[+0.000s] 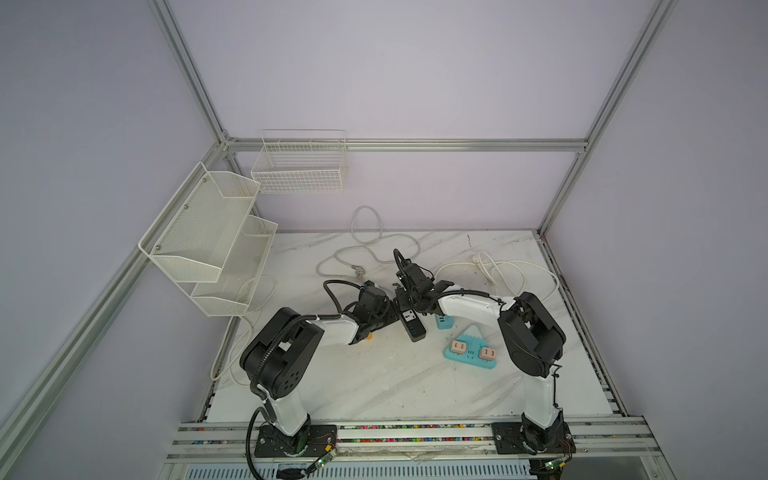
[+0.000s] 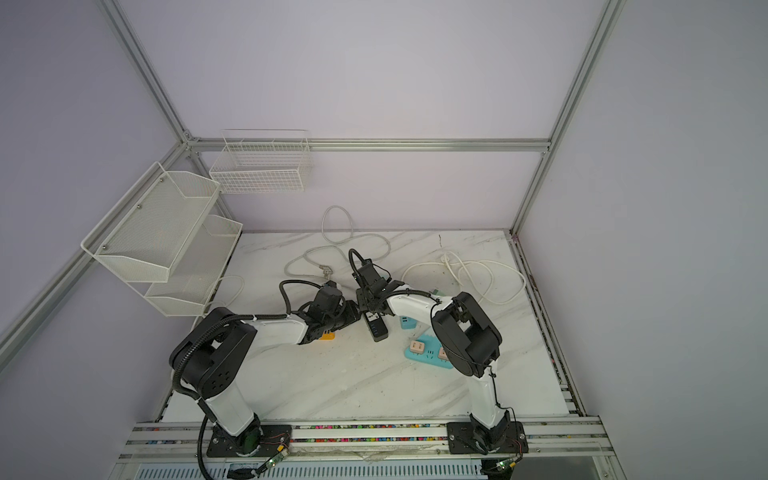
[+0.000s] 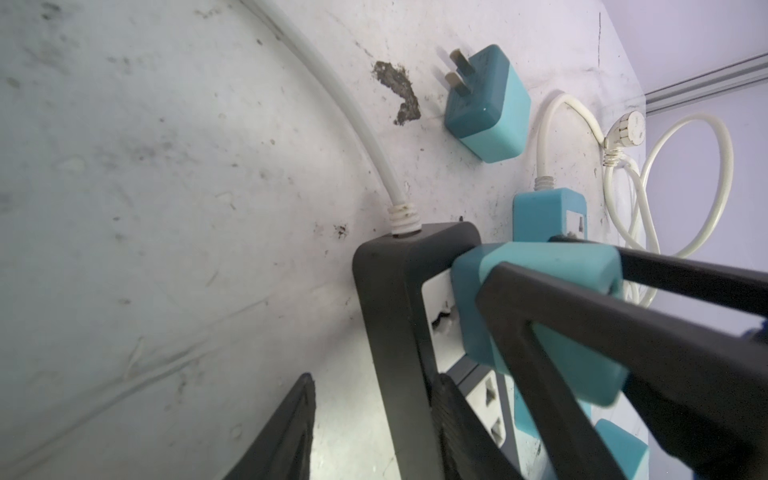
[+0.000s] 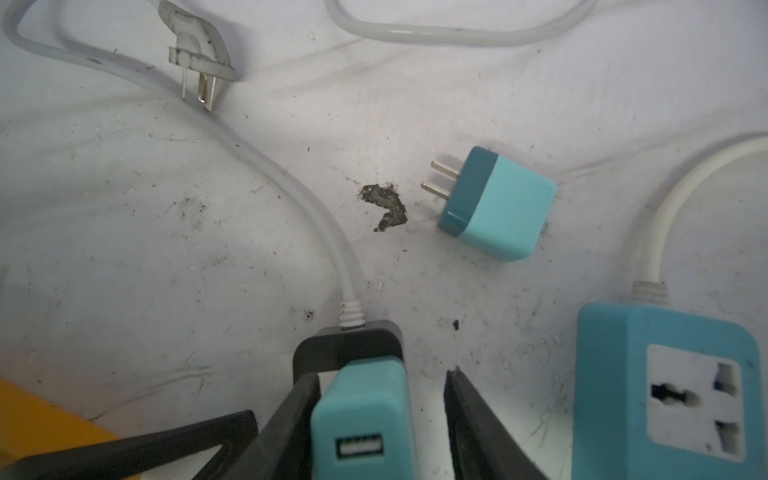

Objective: Pull the plug off the socket
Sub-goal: 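Hold the black strip with the left gripper while the right gripper grips the teal adapter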

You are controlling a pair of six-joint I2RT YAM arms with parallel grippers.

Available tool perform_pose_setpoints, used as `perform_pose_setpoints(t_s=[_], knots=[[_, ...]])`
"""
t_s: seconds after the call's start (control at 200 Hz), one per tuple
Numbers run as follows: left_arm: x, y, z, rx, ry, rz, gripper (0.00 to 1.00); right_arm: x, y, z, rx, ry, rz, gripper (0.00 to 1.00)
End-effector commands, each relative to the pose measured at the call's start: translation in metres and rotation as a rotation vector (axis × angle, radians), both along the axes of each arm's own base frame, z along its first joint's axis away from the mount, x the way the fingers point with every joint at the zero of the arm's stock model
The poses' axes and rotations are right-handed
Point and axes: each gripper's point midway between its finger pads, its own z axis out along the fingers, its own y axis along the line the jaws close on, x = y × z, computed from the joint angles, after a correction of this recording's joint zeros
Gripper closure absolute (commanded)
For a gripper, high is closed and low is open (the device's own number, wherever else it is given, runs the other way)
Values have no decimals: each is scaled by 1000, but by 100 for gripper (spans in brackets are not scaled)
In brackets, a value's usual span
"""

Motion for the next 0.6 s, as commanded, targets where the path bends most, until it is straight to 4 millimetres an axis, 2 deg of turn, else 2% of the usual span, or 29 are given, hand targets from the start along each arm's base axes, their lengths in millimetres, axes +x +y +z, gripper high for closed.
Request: perform_pose_setpoints(t_s=[0.0,0.175,0.445,0.595], knots=[[27,-18,37,-85,-88,-9,54,-1,-2,-8,-49,15,10,49],[29,-24,39,-120,-106,-30,54,-2,3,-15,-52,31,33,51],[22,-19,23,-91,-49,-24,55,-6,2,-27,-73,58,45,56],[17,-13,14,-72,-27,-13,56,-10,3,-23,-57,56,54,61]])
